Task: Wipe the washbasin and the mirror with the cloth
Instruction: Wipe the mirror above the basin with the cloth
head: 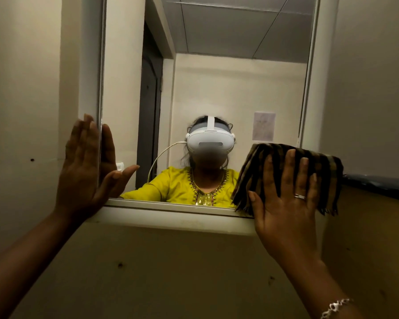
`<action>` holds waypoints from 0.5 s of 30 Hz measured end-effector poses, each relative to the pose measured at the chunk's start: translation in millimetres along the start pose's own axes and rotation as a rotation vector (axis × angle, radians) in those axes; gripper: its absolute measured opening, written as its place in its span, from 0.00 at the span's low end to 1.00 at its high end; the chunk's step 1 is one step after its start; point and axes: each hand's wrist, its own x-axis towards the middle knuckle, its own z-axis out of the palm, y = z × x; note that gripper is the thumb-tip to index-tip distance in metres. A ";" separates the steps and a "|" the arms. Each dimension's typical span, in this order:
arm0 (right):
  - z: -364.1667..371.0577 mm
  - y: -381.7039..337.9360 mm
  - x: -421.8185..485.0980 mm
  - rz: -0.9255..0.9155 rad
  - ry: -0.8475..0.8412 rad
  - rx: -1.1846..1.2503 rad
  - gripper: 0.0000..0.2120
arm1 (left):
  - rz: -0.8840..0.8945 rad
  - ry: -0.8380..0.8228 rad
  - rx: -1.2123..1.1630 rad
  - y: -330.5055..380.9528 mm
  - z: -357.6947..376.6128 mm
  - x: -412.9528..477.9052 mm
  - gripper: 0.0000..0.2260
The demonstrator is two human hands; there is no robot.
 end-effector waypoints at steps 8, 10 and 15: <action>4.0 -28.0 -3.5 0.061 -0.026 0.005 0.30 | 0.005 0.072 -0.087 13.5 -6.7 4.0 0.37; 4.8 -38.2 -2.5 0.060 -0.025 0.020 0.30 | 0.005 0.063 -0.093 14.8 -8.8 5.9 0.37; 6.8 -79.5 0.9 0.004 -0.012 0.068 0.30 | 0.027 0.090 -0.024 10.5 -6.1 6.1 0.37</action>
